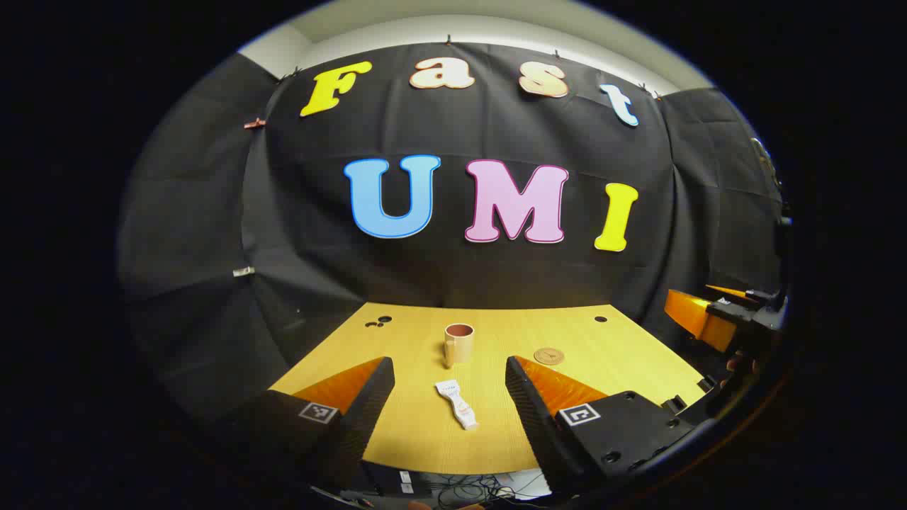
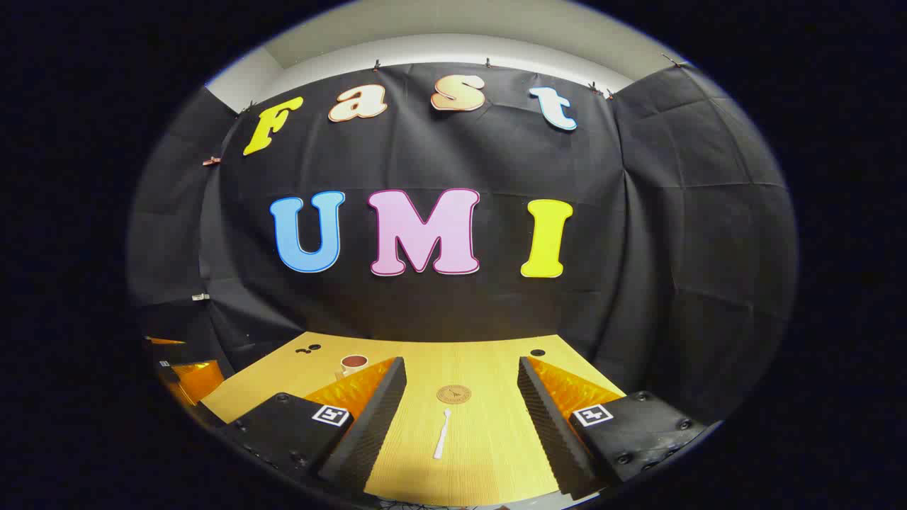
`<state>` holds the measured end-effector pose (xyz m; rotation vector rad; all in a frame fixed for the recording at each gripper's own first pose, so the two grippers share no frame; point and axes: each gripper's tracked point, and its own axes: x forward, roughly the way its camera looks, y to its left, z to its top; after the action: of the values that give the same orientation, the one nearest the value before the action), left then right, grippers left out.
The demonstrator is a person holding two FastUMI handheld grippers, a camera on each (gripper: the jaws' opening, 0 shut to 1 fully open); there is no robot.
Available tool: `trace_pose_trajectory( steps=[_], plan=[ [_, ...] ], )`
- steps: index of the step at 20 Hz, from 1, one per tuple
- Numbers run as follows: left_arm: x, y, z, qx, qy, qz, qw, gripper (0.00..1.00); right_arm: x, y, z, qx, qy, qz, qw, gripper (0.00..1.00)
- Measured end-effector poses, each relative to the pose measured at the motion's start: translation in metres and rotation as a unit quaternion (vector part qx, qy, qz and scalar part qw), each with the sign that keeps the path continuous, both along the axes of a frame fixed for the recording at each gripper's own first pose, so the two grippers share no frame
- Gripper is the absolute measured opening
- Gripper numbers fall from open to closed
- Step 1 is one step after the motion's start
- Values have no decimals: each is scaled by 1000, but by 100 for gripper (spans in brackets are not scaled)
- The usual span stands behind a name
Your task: Put the toothbrush and toothpaste on the desktop into the cup, then pick up the cup and place it on the coaster on the desktop.
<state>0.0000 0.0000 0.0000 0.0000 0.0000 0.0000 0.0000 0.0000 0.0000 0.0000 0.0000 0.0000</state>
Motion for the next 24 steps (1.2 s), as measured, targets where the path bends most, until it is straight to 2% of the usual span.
trace_pose_trajectory(
  steps=[1, 6, 9, 16, 24],
  plan=[
    [3, -4, 2, 7, -5, -4, 1000, 98, 4, -1, 0, 4, 3, -1, 1000, 97],
    [21, -10, 6, 13, -8, -13, 1000, 97, 25, -9, -4, 18, 15, -10, 1000, 97],
    [33, -8, -1, 0, 5, -3, 1000, 97, 33, -13, -3, 14, 14, -9, 1000, 96],
    [50, 1, -6, 5, 10, 24, 1000, 97, 72, -11, -14, 50, 32, 1, 998, 98],
    [84, -3, -33, -29, 58, 10, 998, 98, 95, -13, -23, 54, 51, 7, 997, 98]
  ],
)
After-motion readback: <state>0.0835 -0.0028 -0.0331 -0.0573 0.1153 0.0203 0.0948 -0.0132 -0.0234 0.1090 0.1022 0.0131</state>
